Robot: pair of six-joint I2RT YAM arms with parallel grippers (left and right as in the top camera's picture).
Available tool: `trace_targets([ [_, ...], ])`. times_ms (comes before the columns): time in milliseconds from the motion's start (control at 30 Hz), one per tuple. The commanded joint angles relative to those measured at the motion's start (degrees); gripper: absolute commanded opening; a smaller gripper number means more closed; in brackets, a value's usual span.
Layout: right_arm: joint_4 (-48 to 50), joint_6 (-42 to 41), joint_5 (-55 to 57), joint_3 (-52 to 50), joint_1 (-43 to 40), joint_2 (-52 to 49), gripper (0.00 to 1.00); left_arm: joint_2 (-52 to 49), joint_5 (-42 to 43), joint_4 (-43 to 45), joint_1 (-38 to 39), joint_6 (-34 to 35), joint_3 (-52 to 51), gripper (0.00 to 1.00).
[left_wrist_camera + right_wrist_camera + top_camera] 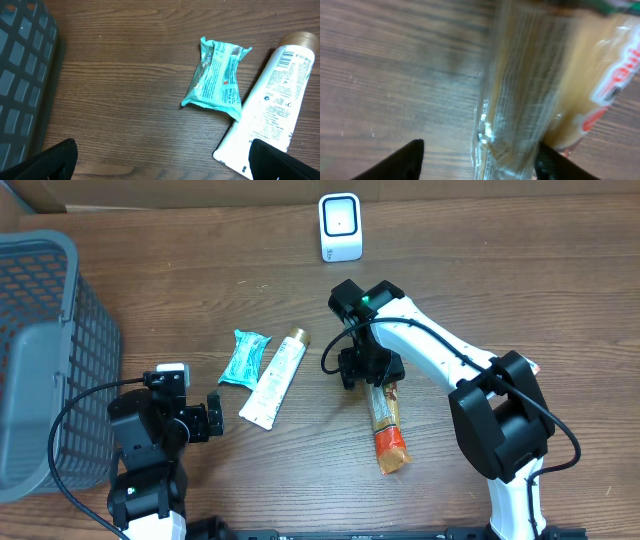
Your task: Scan the item barcode
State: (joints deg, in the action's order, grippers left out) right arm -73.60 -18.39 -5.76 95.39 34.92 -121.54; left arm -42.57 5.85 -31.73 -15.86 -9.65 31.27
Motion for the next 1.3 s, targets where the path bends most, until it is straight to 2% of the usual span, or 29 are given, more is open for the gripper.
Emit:
trace_targets([
  [0, -0.39, 3.04, -2.67, 1.11, -0.79, -0.85, 0.8, -0.13, 0.83, 0.2, -0.31, -1.09, -0.15, 1.0],
  [133, -1.55, 3.78, -1.38, 1.11, -3.93, -0.85, 0.85, -0.13, 0.81, 0.2, -0.31, -1.09, -0.15, 1.0],
  [433, -3.41, 6.1, -2.1, 1.09, -11.41, -0.83, 0.86, -0.13, 0.83, 0.2, -0.31, -1.09, -0.15, 1.0],
  [633, -3.3, 13.14, -9.75, 0.37, -16.37, -0.85, 0.86, -0.13, 0.83, 0.2, -0.31, -1.09, -0.15, 1.0],
  [800, 0.59, 22.01, -23.74, -4.42, -18.29, -0.85, 0.86, -0.13, 0.83, 0.22, -0.31, -1.09, -0.15, 1.0],
  [933, 6.38, 21.53, -25.88, -10.14, -17.73, -0.85, 0.83, -0.13, 0.83, 0.2, -0.31, -1.09, -0.15, 1.0],
  [1033, 10.95, 21.2, -25.88, -14.47, -17.05, -0.85, 0.74, -0.13, 0.81, 0.22, -0.31, -1.09, -0.15, 1.0],
  [1133, 14.86, 20.72, -25.88, -17.64, -16.98, -0.85, 0.48, -0.13, 0.81, 0.22, -0.31, -1.09, -0.15, 1.0],
  [1267, 15.5, 19.8, -25.9, -18.03, -17.38, -0.83, 0.17, -0.13, 0.81, 0.22, -0.31, -1.09, -0.15, 1.0],
])
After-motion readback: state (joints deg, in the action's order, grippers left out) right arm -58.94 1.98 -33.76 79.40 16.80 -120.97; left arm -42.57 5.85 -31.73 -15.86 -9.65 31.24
